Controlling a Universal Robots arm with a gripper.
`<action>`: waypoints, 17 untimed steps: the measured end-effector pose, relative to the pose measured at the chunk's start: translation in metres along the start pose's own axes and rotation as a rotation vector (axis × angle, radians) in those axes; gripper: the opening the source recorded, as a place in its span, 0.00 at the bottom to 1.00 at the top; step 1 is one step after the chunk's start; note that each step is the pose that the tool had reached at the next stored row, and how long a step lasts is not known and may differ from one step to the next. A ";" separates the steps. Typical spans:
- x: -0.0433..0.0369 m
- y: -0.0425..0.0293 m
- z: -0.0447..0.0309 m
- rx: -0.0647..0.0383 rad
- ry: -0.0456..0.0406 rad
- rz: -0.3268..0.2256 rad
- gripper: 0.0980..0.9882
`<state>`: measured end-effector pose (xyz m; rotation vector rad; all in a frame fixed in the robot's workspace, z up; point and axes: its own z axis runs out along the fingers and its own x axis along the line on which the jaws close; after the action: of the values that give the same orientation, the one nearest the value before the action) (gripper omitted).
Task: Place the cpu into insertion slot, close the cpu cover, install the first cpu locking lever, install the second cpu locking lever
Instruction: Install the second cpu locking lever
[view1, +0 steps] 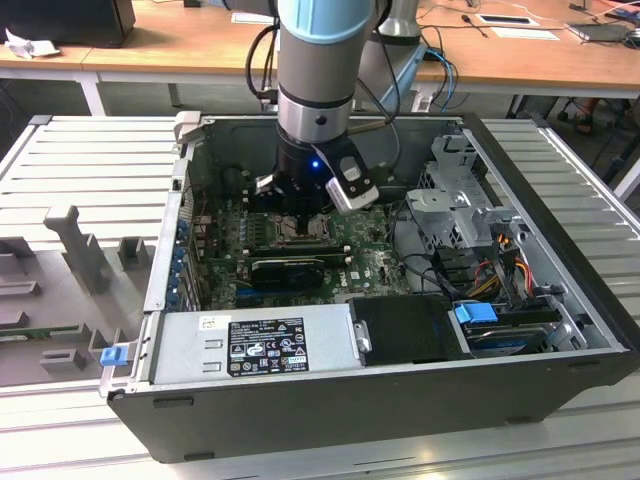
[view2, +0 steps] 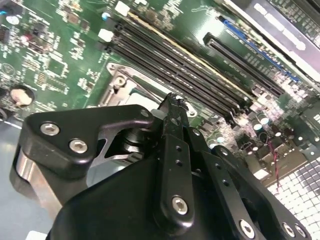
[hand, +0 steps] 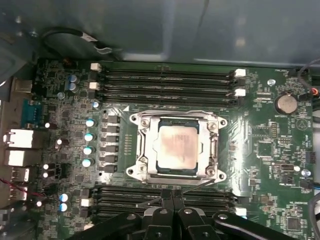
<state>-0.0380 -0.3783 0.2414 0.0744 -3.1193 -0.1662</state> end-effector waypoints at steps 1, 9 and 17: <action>0.0022 0.0000 0.0011 0.000 0.0001 -0.001 0.01; 0.0117 -0.0013 0.0170 -0.006 0.0005 -0.008 0.01; 0.0168 -0.0122 0.0172 -0.083 -0.0012 -0.025 0.01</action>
<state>-0.0546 -0.3894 0.2232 0.1123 -3.1090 -0.2962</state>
